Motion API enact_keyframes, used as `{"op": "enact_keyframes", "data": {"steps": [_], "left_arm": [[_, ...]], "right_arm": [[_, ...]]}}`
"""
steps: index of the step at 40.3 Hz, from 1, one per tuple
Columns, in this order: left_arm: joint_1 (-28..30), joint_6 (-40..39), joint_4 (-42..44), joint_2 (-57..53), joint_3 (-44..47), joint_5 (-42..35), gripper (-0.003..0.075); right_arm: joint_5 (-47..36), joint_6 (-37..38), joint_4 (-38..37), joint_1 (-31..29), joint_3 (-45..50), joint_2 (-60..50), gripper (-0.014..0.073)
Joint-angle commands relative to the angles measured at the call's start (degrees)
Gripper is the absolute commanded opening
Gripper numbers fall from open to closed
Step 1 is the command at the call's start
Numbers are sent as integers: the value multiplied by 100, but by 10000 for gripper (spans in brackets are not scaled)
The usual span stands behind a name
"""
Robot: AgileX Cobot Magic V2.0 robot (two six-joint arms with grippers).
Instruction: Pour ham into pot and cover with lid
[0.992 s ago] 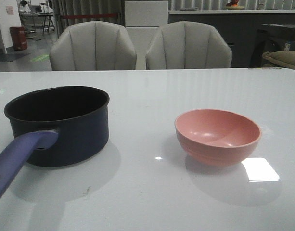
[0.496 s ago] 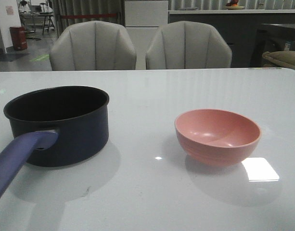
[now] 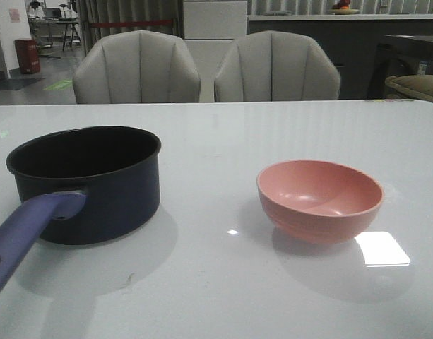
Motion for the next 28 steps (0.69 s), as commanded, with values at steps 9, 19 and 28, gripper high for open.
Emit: {"op": "enact_keyframes", "data": {"steps": [9, 19, 28], "left_arm": [[1070, -420, -150, 1991, -1054, 72, 628], [1583, -420, -566, 3835, -2035, 1102, 624], [1870, -441, -554, 5239, -2817, 1437, 624]], "right_arm": [[-455, -2, 32, 4, -164, 42, 143], [-455, -2, 32, 4, -164, 42, 143], [-455, -2, 32, 4, -164, 42, 143]]}}
